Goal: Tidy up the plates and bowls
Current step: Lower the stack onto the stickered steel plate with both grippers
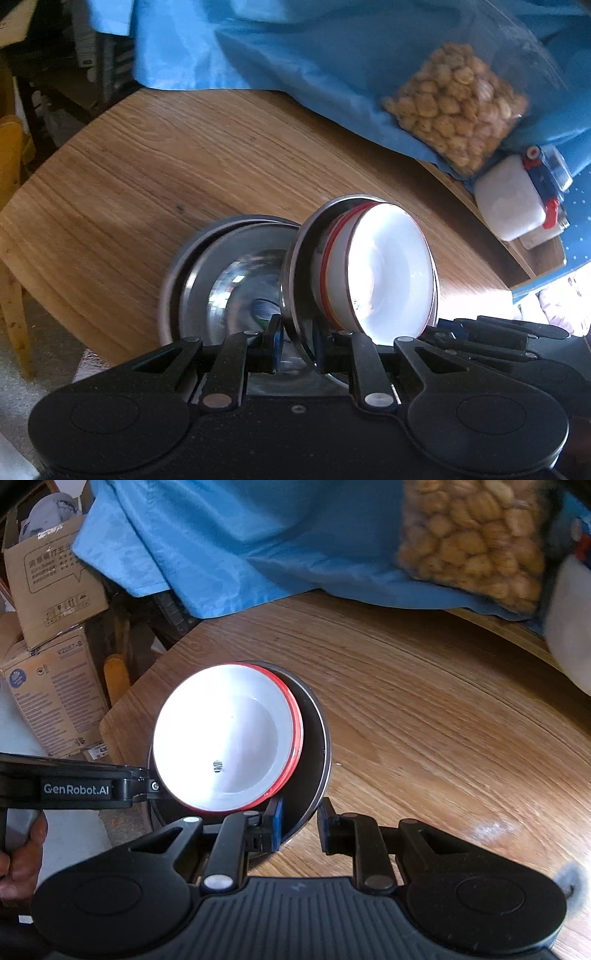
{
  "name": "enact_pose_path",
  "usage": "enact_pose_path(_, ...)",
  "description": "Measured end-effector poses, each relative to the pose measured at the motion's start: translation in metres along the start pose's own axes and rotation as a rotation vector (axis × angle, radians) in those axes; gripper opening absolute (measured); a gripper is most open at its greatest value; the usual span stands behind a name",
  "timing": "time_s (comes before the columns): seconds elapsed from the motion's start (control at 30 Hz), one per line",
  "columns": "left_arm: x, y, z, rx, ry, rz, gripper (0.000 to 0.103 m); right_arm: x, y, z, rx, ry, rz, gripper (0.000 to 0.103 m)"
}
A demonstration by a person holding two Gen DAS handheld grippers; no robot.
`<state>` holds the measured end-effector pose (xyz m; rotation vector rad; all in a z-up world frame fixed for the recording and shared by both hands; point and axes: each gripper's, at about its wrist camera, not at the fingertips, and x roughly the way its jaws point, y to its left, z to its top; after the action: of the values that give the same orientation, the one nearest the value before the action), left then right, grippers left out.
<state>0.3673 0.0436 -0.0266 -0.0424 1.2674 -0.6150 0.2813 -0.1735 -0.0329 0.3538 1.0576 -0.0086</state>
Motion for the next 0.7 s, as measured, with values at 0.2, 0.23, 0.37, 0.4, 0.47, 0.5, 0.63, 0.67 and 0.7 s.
enact_pose_path(0.2,0.001,0.017,0.001,-0.019,0.002,0.015,0.017,0.015,0.014,0.002,-0.011,0.009,0.010,0.022)
enact_pose_path(0.23,0.002,0.019,0.001,-0.024,0.007,0.014,0.017,0.017,0.015,0.002,-0.007,0.014,0.012,0.022)
enact_pose_path(0.37,0.001,0.020,0.003,-0.023,0.014,0.021,0.017,0.022,0.019,0.003,-0.003,0.029,0.013,0.022)
enact_pose_path(0.4,0.002,0.021,0.003,-0.024,0.016,0.023,0.017,0.022,0.020,0.004,-0.005,0.029,0.010,0.022)
enact_pose_path(0.47,0.003,0.023,0.003,-0.030,0.021,0.022,0.017,0.024,0.021,0.004,-0.007,0.035,0.007,0.022)
enact_pose_path(0.5,0.004,0.025,0.004,-0.034,0.024,0.020,0.017,0.026,0.021,0.004,-0.005,0.040,0.008,0.022)
enact_pose_path(0.63,0.006,0.027,0.006,-0.032,0.029,0.022,0.017,0.028,0.022,0.006,-0.001,0.051,0.008,0.022)
enact_pose_path(0.67,0.007,0.027,0.006,-0.033,0.031,0.024,0.017,0.029,0.023,0.007,-0.002,0.053,0.007,0.022)
enact_pose_path(0.7,0.007,0.028,0.006,-0.034,0.033,0.025,0.017,0.029,0.023,0.008,-0.002,0.056,0.007,0.022)
